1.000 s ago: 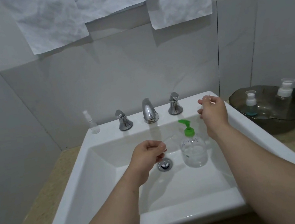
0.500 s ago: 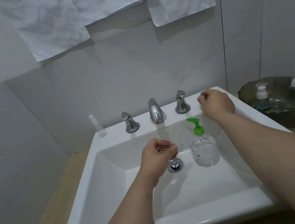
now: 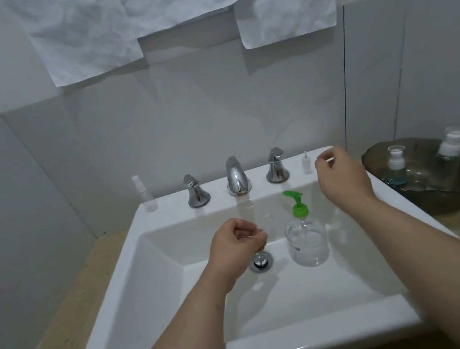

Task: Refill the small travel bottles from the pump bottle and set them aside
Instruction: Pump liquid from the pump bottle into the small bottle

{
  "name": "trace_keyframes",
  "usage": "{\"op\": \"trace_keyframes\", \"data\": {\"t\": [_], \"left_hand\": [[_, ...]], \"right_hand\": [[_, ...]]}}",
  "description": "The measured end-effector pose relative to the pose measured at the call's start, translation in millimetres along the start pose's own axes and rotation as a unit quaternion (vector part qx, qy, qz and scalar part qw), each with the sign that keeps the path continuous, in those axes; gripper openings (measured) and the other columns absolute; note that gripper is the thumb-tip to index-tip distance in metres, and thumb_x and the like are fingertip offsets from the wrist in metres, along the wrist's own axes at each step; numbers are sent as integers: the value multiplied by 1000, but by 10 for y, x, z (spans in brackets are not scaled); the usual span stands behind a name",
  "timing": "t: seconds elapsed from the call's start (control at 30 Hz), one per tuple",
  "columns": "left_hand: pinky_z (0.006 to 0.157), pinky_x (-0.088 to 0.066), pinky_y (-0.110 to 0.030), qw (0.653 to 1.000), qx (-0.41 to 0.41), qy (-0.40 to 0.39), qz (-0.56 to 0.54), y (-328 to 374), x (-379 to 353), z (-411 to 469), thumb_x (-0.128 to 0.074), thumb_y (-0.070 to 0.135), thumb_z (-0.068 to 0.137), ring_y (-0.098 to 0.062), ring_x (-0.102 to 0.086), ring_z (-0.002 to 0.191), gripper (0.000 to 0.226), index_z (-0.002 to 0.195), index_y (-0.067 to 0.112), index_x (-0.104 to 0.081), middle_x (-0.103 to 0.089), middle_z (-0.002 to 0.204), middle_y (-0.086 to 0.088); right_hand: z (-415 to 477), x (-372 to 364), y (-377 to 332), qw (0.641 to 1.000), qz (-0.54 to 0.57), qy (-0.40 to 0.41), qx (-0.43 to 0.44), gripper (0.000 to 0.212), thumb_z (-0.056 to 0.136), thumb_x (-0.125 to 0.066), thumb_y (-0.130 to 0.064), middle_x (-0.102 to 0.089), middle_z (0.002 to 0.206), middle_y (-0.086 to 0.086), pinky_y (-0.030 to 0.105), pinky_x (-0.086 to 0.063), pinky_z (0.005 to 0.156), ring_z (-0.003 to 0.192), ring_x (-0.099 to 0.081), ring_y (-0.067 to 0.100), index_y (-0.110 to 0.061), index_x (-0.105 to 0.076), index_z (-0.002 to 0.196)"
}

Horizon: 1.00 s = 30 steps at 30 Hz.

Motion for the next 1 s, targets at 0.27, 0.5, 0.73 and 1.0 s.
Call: {"op": "trace_keyframes", "data": {"t": [0.27,0.5,0.73,1.0], "left_hand": [[88,-62,-37,999,-1,5,38,-20,66,-27,-76,0,88,-18,-70,76,21,105,11,-73,-71,87,-5],[94,-60,-46,997,32,31,64,-123,82,-16,-78,4,87,-21,-73,80,20,105,11,-72,-72,88,-5],[82,-62,-35,984,61,64,152,-144,-17,-11,-79,9,83,-23,-74,87,19,96,19,-69,-74,92,-3],[75,-64,-33,950,184,-127,218,-22,-425,324,-75,-8,83,-26,-75,68,17,93,4,-67,-71,78,-14]], "right_hand": [[-586,-752,298,959,23,-280,-33,71,78,-81,-35,-60,125,4,39,-50,95,112,-60,22,-22,-45,137],[-542,-938,473,942,-80,-326,27,98,73,-93,-39,-48,138,2,30,-41,99,120,-51,18,-16,-35,149],[-331,-930,479,924,-106,-368,3,88,79,-88,-32,-48,133,3,35,-47,94,116,-56,24,-16,-31,144],[-300,-686,446,928,-166,-333,8,56,72,-80,-41,-58,105,-2,35,-50,73,90,-62,18,-26,-43,111]]}}
Point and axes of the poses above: each hand's wrist, its own z-axis towards the middle knuckle, its own x-axis out of the back of the hand, y = z × x, the point moved 9 cm from there along z, towards the middle knuckle
